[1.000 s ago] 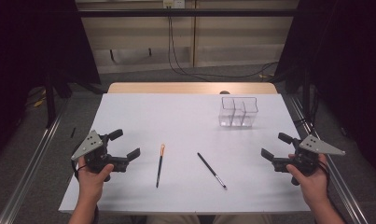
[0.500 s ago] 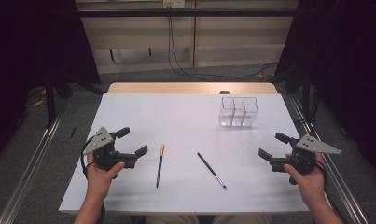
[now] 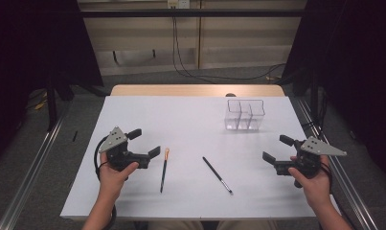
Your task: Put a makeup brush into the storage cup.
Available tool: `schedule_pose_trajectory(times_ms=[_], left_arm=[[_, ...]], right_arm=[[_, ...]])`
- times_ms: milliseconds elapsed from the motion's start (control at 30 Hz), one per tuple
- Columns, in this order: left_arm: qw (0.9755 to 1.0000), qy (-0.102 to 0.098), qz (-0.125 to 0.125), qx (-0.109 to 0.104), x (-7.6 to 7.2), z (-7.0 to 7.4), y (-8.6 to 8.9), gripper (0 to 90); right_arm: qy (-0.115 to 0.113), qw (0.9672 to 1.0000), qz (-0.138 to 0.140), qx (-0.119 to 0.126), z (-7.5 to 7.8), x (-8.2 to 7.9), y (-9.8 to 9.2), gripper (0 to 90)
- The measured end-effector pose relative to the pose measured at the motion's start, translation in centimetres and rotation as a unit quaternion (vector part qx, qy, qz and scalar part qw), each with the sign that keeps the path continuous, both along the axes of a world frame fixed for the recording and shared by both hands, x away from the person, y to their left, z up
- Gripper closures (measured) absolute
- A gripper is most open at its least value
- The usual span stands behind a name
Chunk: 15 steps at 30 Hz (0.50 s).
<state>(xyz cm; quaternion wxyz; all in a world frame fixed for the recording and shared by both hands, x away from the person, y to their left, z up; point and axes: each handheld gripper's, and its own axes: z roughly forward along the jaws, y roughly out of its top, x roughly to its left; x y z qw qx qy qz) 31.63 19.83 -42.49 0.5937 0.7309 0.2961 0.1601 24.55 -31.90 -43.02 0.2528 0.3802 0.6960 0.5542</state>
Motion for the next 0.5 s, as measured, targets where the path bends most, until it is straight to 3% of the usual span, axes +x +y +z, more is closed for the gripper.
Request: schedule_pose_trajectory(times_ms=[500], left_arm=[[0.9999, 0.010, -0.007, 0.008, 1.4, -0.1, -2.6, 0.0]], right_arm=[[-0.001, 1.0000, 0.005, 0.002, -0.1, 0.0, 0.1, 4.7]])
